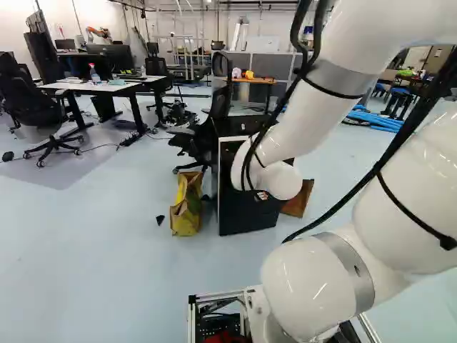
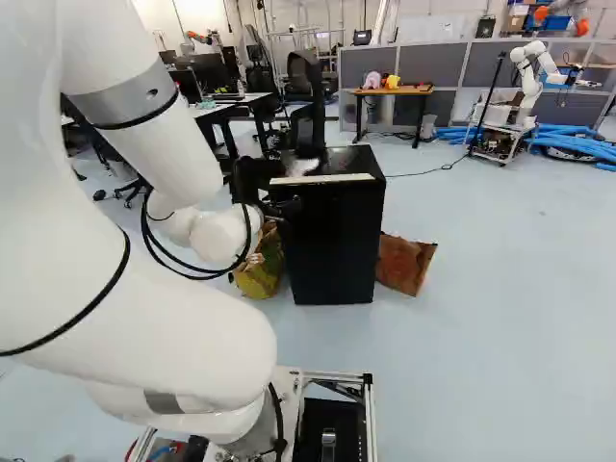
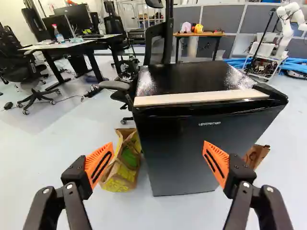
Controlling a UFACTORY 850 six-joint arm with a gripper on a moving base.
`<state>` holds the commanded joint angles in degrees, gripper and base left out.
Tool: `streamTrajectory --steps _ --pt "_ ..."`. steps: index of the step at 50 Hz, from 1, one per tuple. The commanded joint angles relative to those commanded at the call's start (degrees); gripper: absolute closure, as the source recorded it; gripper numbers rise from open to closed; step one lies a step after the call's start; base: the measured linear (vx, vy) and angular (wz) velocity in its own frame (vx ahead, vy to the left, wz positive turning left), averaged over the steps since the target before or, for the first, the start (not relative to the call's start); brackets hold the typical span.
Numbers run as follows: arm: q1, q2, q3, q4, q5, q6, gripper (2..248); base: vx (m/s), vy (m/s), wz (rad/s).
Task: Grab a drink from the fridge
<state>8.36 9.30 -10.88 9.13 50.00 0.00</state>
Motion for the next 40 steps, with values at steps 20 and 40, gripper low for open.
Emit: streamTrajectory --steps 20,40 --pt "4.37 -2.11 -1.95 7.23 0.0 0.0 3 0.0 0.0 0.0" --pt "8.83 -2.87 -2.67 12.5 0.94 0.0 3 0.0 0.0 0.0"
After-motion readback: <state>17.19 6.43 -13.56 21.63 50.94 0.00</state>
